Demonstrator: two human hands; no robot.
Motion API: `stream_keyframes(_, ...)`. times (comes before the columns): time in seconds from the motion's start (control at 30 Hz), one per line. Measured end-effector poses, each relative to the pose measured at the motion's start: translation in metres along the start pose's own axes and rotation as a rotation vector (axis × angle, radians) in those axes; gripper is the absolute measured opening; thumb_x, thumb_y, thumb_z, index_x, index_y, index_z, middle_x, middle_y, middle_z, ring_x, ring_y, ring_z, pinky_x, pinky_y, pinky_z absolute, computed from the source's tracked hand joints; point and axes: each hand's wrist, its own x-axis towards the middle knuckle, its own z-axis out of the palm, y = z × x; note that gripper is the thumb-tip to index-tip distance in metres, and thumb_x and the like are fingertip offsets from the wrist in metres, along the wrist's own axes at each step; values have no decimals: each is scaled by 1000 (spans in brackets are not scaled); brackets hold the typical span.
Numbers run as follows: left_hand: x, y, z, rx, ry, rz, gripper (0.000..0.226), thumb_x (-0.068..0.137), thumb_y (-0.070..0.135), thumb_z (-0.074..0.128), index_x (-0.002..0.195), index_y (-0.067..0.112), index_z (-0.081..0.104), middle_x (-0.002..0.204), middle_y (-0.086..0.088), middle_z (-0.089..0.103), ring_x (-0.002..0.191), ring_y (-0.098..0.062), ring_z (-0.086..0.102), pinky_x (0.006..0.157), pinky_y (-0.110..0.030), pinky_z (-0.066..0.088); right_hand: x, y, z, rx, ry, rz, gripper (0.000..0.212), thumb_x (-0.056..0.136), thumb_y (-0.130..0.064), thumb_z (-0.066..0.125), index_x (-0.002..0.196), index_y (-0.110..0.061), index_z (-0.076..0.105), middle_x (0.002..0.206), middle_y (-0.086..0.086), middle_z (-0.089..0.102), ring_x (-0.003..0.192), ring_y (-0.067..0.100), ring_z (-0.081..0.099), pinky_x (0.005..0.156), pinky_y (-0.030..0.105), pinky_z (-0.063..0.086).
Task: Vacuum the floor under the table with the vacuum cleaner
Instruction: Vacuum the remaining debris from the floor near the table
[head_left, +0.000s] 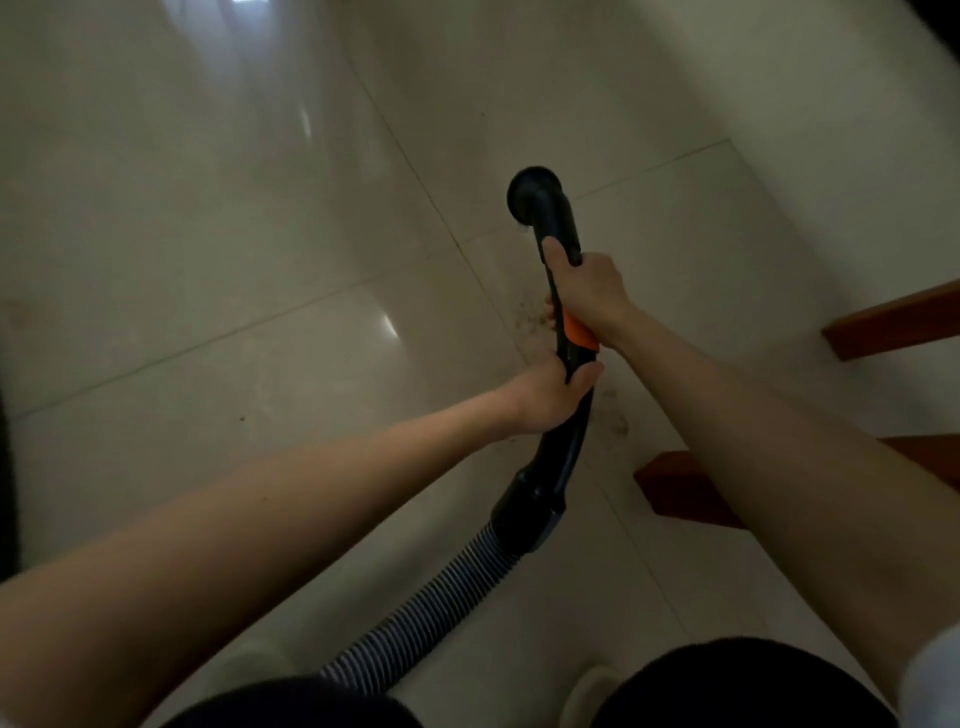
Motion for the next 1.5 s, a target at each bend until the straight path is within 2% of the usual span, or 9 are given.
stream_keyframes(0.2, 2, -20, 59, -64, 39, -97, 63, 99, 42, 35, 148, 8, 14, 140, -9, 44, 122, -25, 48, 93, -28, 41, -25, 48, -8, -51, 21, -129, 38, 99, -43, 44, 85, -9, 54, 66, 2, 56, 49, 12, 56, 39, 17, 43)
stream_keyframes(0.37, -26, 7, 93, -242, 49, -16, 32, 101, 26, 37, 132, 17, 36, 113, -2, 51, 106, -17, 50, 87, -28, 43, -49, 67, -26, -131, -54, -199, 45, 96, -50, 45, 109, -7, 52, 83, 6, 58, 67, 22, 61, 59, 35, 55)
stream_keyframes(0.5, -26, 9, 123, -380, 60, -32, 6, 101, 24, 39, 105, 27, 42, 109, -11, 56, 108, -33, 56, 95, -46, 47, -54, 81, -39, -244, -202, -156, 41, 98, -45, 44, 96, -5, 55, 72, 7, 58, 55, 18, 58, 51, 28, 49)
stream_keyframes(0.63, -24, -8, 142, -482, -39, -85, 15, 100, 32, 38, 87, 34, 46, 105, -4, 56, 108, -28, 57, 99, -44, 46, -60, 102, -36, -329, -321, -105, 48, 98, -48, 42, 81, -6, 55, 67, 9, 59, 62, 26, 62, 62, 37, 53)
stream_keyframes(0.93, -57, -39, 128, -526, -245, -299, 22, 100, 27, 41, 103, 8, 51, 84, -5, 59, 69, -15, 60, 68, -22, 51, -94, 110, -9, -337, -515, -36, 40, 99, -44, 41, 93, -6, 52, 63, 7, 59, 52, 18, 56, 53, 28, 48)
stream_keyframes(1.03, -46, -58, 98, -455, -63, -406, 16, 101, 17, 37, 107, 5, 47, 79, -6, 60, 61, -13, 60, 60, -21, 49, -91, 111, -10, -182, -543, 24, 38, 99, -42, 44, 86, -7, 50, 63, 6, 55, 50, 16, 54, 48, 24, 49)
stream_keyframes(1.17, -36, -77, 58, -496, 317, -418, 38, 102, 40, 25, 107, 11, 48, 91, -4, 59, 79, -16, 52, 69, -27, 43, -92, 111, -9, 92, -646, 176, 25, 97, -32, 54, 84, -10, 51, 66, 4, 54, 50, 11, 55, 48, 23, 49)
stream_keyframes(1.33, -12, -68, 41, -641, 294, -336, 54, 98, 54, 22, 121, 13, 50, 103, -1, 57, 92, -15, 50, 71, -26, 38, -92, 99, 7, 309, -710, 206, 11, 95, -14, 53, 87, -7, 55, 66, 5, 54, 54, 13, 51, 49, 21, 47)
stream_keyframes(1.5, 10, -55, 26, -793, 246, -304, 54, 99, 51, 26, 131, 13, 46, 118, 0, 58, 97, -14, 53, 68, -26, 36, -91, 110, -2, 395, -571, 186, 30, 98, -35, 49, 88, -8, 56, 66, 5, 55, 56, 15, 53, 50, 23, 48)
